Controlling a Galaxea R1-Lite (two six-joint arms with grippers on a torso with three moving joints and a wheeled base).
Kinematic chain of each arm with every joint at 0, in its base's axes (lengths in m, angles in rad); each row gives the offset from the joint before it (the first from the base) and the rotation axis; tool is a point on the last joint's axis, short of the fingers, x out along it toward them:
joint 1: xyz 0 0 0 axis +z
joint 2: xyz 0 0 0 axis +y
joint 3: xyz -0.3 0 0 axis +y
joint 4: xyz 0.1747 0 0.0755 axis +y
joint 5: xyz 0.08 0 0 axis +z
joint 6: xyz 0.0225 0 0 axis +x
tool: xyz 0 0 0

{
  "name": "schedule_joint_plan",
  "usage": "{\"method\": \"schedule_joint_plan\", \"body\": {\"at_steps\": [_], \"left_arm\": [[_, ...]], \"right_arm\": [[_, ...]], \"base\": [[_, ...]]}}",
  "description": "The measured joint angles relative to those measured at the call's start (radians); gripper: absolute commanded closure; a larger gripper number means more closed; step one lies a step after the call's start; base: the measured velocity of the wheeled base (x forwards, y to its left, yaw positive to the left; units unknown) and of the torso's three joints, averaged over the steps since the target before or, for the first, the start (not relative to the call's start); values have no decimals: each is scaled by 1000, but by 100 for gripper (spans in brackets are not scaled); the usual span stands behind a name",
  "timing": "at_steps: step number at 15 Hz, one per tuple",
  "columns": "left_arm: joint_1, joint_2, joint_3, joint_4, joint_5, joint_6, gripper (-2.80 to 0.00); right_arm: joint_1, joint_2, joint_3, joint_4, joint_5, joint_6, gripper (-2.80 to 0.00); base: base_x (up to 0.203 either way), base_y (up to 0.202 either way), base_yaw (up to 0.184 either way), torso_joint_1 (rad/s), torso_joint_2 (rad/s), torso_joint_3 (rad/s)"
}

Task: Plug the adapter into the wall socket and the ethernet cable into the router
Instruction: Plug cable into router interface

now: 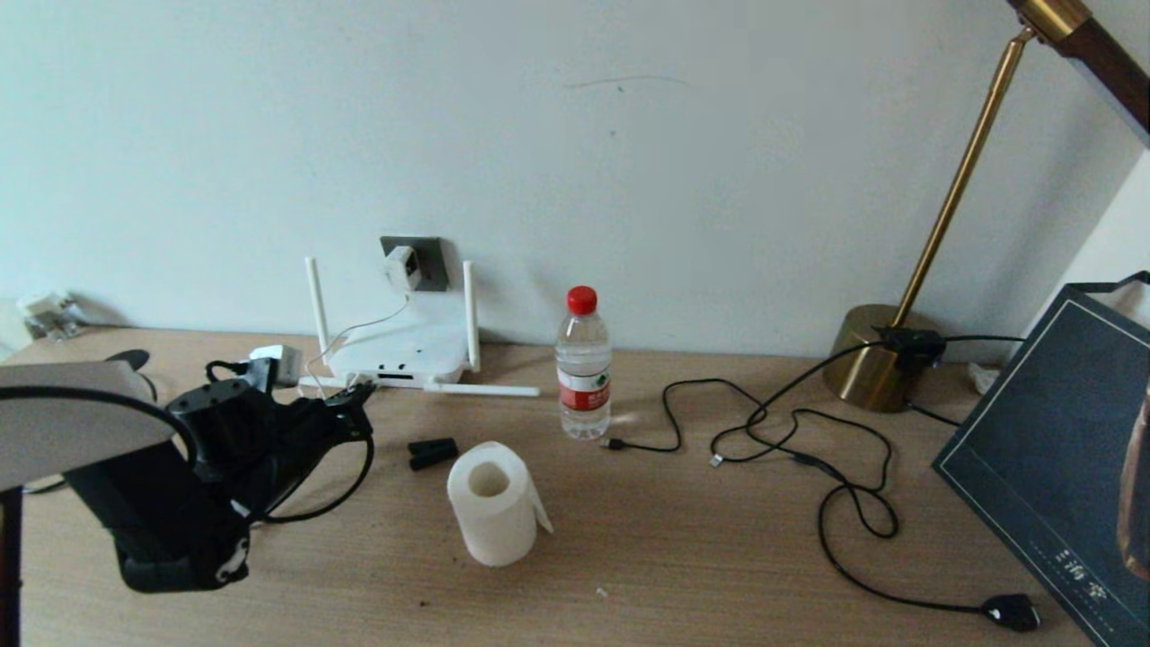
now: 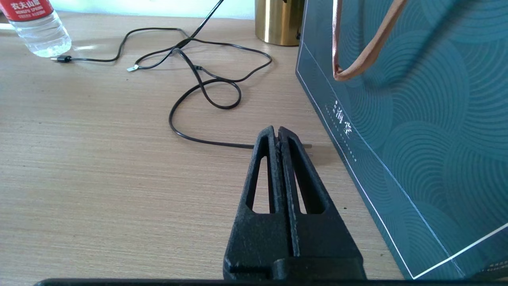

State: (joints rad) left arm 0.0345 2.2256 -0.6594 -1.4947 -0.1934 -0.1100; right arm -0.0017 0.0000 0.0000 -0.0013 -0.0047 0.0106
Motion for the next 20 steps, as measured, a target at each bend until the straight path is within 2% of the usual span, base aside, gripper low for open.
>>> {"method": "schedule_joint_plan", "body": {"at_steps": [20], "left_arm": [[-1,79,-120,14,-5,8,0]], "right_arm": [[0,0,0,0,0,0,0]], "base": [[0,0,0,0,0,0]]}}
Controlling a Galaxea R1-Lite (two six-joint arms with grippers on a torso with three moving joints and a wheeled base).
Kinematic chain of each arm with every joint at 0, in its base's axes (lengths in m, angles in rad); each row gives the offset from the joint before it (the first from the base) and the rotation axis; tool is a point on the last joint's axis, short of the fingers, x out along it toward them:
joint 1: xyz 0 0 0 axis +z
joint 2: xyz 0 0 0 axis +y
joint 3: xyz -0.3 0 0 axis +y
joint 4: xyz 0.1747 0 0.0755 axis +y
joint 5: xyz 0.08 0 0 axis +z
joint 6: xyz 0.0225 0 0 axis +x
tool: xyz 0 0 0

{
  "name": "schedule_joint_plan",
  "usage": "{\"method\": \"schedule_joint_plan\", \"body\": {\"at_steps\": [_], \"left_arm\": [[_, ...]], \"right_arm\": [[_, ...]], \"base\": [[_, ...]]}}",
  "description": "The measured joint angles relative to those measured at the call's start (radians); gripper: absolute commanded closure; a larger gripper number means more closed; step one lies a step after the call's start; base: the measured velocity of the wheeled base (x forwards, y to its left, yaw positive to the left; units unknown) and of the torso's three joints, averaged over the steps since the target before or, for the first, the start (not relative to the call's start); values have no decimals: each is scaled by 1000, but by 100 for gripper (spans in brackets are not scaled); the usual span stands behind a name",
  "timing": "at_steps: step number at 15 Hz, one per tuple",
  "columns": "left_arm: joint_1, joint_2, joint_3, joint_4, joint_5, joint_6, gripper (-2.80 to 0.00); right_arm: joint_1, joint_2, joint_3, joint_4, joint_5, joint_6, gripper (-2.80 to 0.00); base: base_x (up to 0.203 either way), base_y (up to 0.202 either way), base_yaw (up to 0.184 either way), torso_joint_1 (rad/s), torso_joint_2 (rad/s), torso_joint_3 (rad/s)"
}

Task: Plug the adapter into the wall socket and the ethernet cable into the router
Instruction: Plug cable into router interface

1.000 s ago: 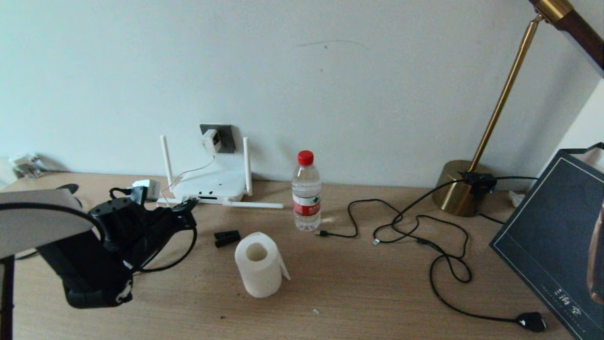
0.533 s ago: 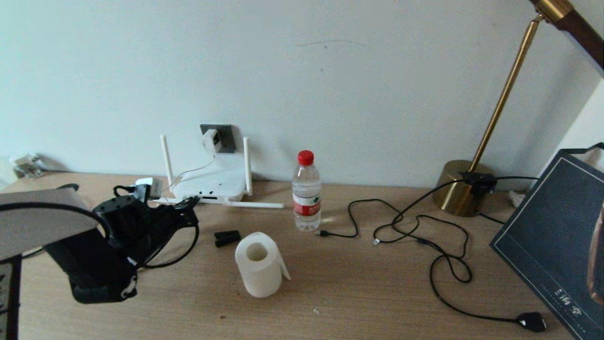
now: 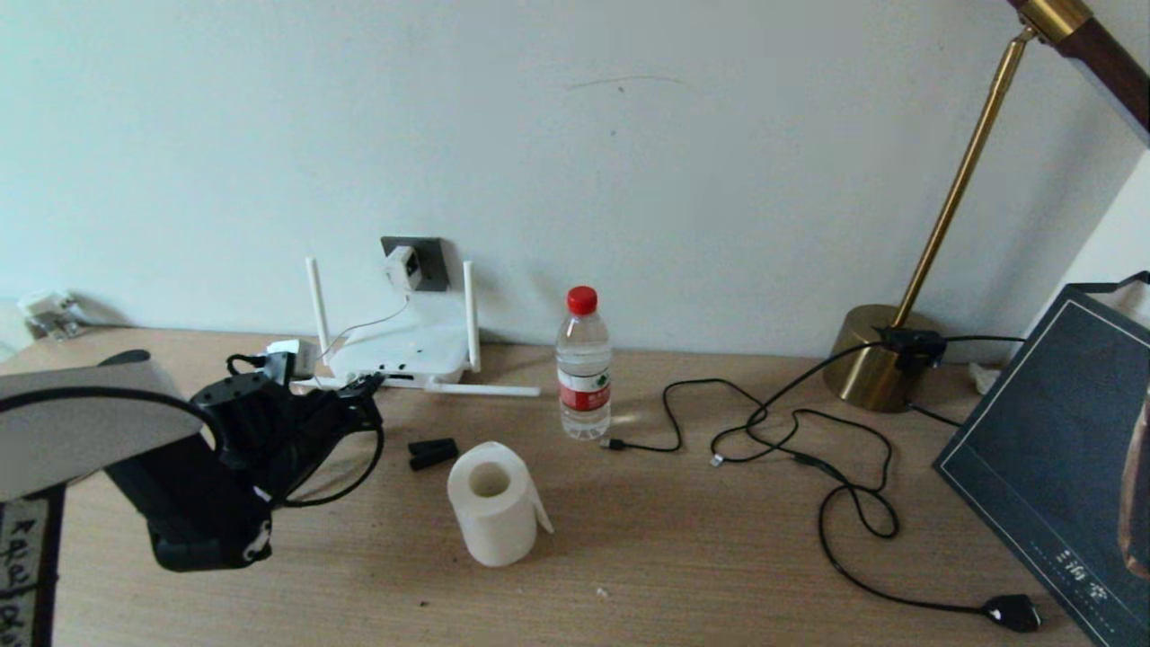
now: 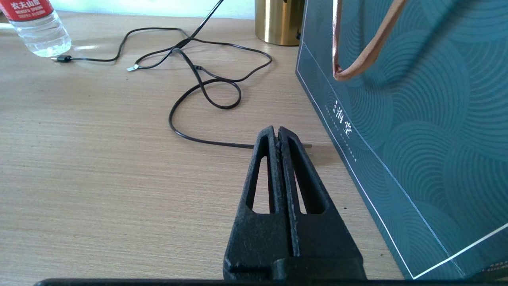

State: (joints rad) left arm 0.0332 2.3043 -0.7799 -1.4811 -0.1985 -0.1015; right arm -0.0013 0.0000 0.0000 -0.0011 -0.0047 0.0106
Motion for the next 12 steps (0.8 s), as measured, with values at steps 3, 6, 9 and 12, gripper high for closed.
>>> {"method": "schedule_joint_plan", "body": {"at_steps": [3,6,9,12], "left_arm": [[0,7,-3,0,0,0,0],[0,9,1,-1,0,0,0],[0,8,12,-3,0,0,0],[0,3,20,-6,0,0,0]], "right_arm": [[0,0,0,0,0,0,0],[0,0,0,0,0,0,0],[0,0,0,0,0,0,0],[0,0,0,0,0,0,0]], "base": [[0,0,0,0,0,0],[0,0,0,0,0,0],[0,0,0,0,0,0],[0,0,0,0,0,0]]}}
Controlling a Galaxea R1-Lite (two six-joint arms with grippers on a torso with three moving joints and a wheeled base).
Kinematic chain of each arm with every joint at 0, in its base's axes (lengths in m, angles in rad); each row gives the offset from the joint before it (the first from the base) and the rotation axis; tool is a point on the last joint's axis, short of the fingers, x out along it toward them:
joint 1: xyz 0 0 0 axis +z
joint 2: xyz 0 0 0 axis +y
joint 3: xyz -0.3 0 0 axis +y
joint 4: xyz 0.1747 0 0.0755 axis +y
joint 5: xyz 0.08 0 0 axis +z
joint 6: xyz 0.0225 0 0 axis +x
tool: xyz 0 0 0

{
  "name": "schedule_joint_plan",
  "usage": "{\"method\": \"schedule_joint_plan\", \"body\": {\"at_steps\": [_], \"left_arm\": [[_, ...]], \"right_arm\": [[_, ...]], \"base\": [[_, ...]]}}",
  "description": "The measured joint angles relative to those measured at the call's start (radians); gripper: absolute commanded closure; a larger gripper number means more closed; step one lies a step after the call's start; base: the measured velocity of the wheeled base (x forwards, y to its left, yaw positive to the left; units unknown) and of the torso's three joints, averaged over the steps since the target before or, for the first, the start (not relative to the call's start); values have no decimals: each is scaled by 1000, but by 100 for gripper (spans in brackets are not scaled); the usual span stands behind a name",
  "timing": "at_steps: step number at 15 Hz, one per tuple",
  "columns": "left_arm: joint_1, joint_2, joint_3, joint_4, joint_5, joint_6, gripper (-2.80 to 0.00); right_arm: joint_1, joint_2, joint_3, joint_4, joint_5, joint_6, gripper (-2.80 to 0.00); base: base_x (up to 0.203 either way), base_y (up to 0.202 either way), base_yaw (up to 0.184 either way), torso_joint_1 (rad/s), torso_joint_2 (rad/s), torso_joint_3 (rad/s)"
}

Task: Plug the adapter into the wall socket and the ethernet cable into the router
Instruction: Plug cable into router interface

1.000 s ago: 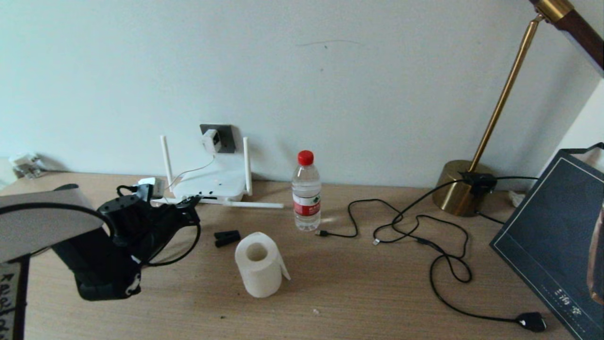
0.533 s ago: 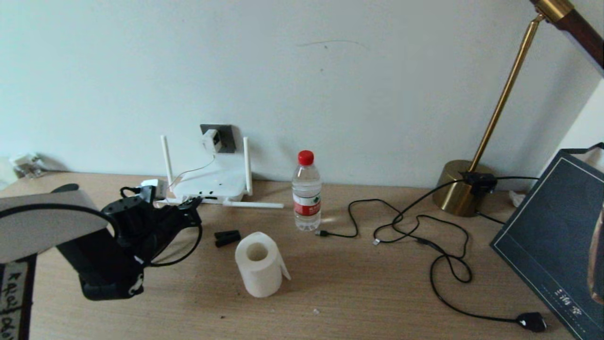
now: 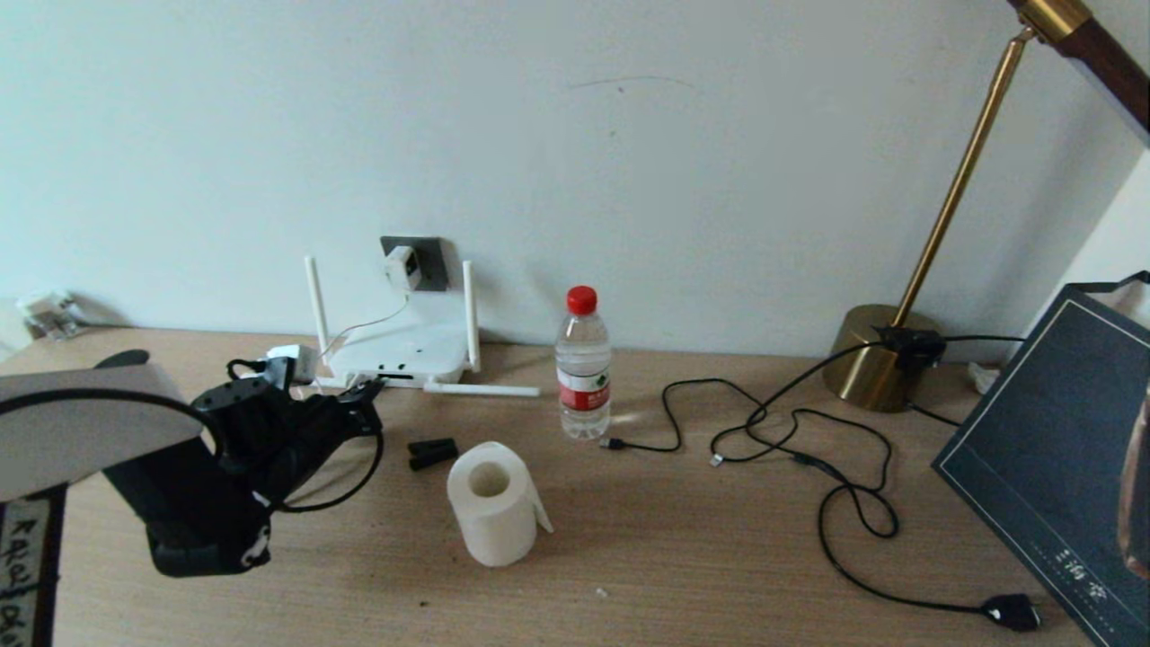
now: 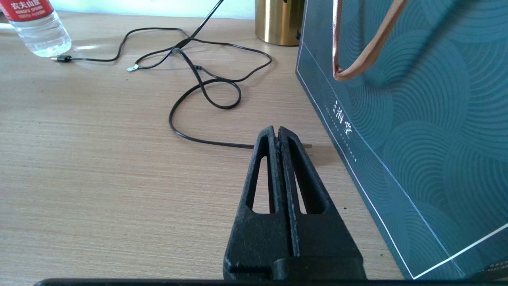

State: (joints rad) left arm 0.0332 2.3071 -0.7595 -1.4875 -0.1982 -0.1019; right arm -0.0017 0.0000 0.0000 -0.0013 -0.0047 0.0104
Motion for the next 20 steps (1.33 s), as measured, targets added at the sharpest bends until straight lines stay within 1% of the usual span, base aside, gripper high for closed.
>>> {"method": "schedule_joint_plan", "body": {"at_steps": [20], "left_arm": [[8,-19,14,-3,0,0,0]], "right_arm": [[0,0,0,0,0,1,0]], "base": [[0,0,0,0,0,0]]}}
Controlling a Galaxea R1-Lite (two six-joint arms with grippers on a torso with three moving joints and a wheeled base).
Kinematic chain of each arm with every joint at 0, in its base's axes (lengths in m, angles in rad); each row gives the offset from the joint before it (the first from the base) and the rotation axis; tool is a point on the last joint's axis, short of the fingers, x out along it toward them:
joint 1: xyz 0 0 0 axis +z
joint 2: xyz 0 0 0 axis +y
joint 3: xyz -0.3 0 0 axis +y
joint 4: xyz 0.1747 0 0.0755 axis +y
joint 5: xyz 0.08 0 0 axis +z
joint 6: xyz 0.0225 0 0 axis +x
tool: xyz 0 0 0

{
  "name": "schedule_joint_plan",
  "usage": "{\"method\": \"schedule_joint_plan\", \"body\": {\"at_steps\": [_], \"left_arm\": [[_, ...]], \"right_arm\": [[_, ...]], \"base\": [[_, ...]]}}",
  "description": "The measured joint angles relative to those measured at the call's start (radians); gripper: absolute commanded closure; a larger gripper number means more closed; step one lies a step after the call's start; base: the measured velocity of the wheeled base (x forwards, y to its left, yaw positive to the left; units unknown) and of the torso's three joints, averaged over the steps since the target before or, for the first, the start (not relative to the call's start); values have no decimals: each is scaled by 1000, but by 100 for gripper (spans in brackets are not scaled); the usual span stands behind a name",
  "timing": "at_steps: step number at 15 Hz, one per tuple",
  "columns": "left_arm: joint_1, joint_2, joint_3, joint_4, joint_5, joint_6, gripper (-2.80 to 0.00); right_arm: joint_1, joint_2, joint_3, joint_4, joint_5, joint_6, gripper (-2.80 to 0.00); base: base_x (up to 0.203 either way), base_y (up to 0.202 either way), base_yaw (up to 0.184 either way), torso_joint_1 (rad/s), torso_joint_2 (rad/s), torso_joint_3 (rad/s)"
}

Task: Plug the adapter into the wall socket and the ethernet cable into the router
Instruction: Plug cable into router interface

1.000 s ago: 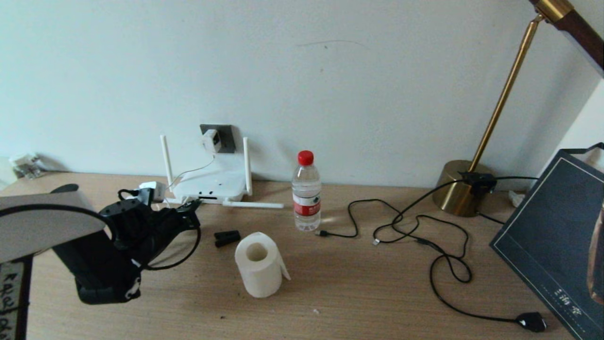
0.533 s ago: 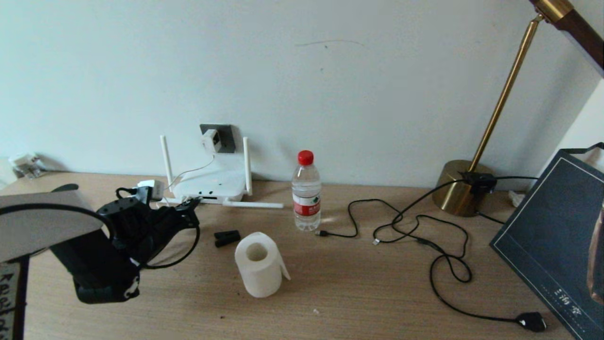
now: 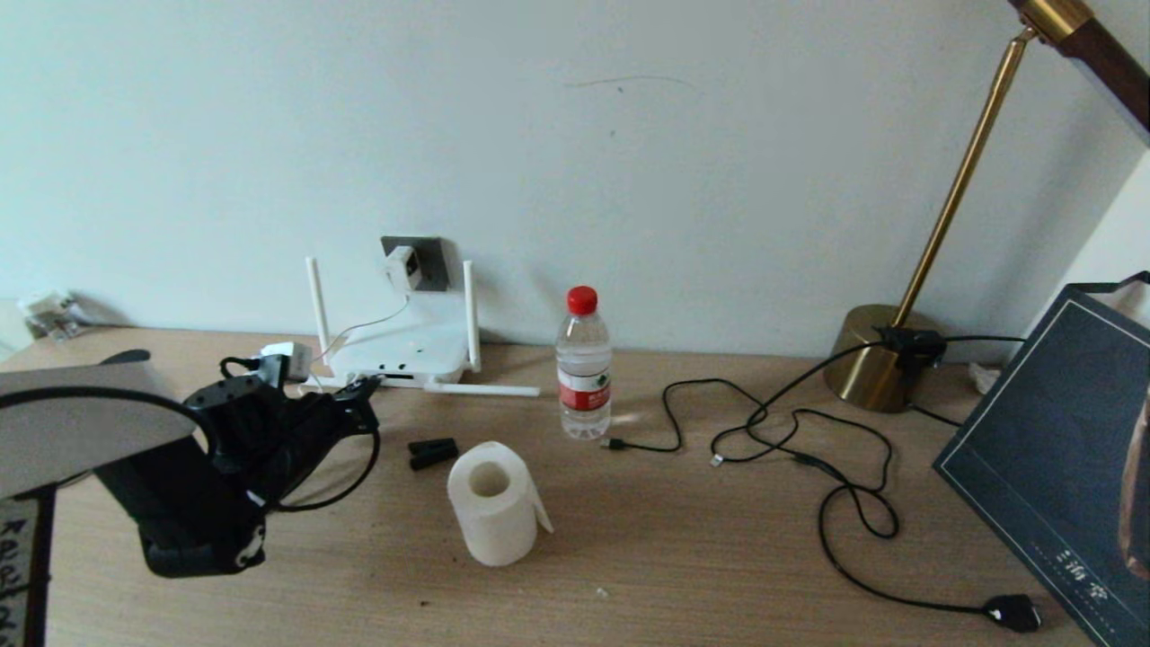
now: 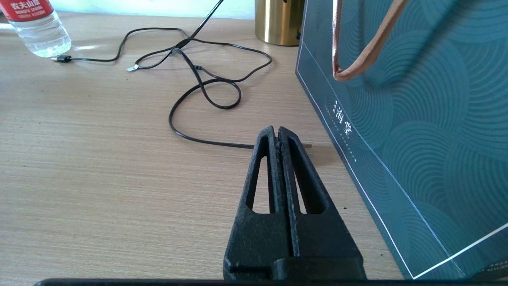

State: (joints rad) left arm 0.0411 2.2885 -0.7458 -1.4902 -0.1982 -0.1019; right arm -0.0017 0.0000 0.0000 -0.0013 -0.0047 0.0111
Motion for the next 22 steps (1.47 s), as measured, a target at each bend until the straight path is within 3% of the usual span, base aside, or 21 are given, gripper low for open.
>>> {"method": "schedule_joint_plan", "body": {"at_steps": [22], "left_arm": [[20,12,-7,0,-3,0,0]], "right_arm": [[0,0,0,0,0,0,0]], "base": [[0,0,0,0,0,0]]}}
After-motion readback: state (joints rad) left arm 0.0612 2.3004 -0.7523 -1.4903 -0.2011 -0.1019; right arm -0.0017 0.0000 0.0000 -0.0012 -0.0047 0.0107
